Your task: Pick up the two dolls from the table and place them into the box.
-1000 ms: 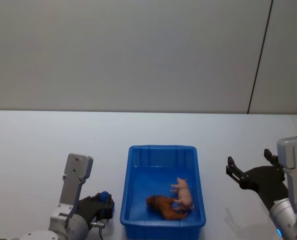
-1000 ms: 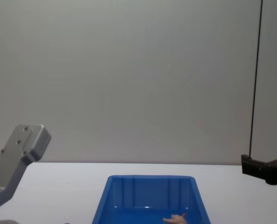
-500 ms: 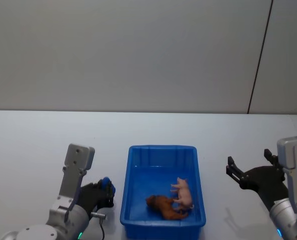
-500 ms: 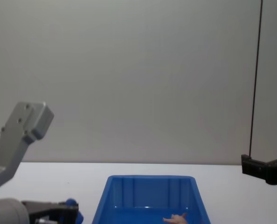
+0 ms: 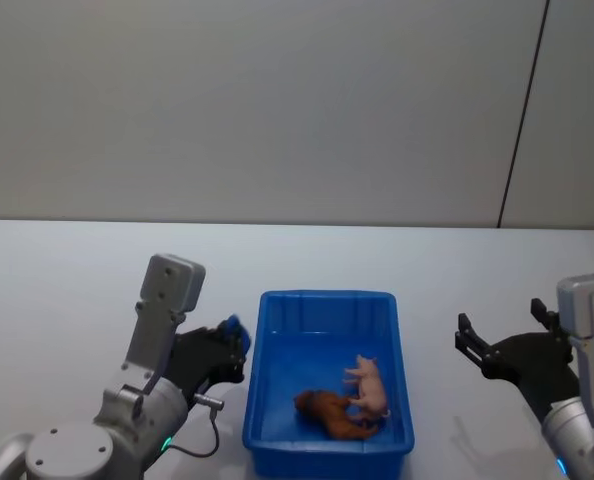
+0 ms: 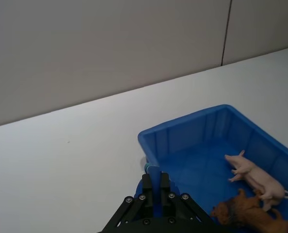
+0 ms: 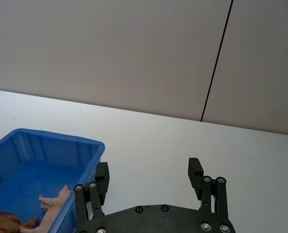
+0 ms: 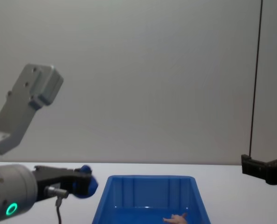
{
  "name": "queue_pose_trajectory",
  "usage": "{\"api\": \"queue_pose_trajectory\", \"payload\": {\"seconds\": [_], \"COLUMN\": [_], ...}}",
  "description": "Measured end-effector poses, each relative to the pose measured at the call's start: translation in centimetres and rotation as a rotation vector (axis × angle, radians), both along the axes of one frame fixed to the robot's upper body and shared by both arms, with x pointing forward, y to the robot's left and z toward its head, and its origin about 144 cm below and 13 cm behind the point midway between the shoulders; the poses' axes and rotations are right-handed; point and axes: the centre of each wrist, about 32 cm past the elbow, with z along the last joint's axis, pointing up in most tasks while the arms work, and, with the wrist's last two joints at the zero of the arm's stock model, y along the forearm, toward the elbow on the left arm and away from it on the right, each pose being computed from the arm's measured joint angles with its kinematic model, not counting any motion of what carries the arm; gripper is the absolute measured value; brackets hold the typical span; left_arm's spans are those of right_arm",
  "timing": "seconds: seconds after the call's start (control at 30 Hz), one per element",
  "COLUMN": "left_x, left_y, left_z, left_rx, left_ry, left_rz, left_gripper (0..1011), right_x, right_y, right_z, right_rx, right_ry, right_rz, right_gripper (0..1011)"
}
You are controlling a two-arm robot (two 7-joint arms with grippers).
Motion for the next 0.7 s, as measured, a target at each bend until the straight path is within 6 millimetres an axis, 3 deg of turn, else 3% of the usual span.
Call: {"api": "queue_pose_trajectory", "payload": {"seconds": [0.37, 0.63, 0.7], "left_x": [0.8, 1.7, 2.0], "left_y": [0.0, -0.2, -0.2], "left_z": [1.0, 1.1, 1.2], "left_rx": [-0.037, -0.076, -0.09], "left_ry": [-0.047, -0.059, -0.061], "left_rz": [-0.138, -0.25, -0.287], "left_gripper": [84, 300, 399], "right_x": [0.0, 0.0, 0.0], "right_y": [0.0, 0.0, 0.0], "right_z": [0.0, 0.0, 0.0], "right_rx": [0.0, 0.0, 0.0], "right_ry": [0.0, 0.0, 0.0], "right_rz": [0.0, 0.0, 0.0], "right_gripper": [1001, 1001, 1001]}}
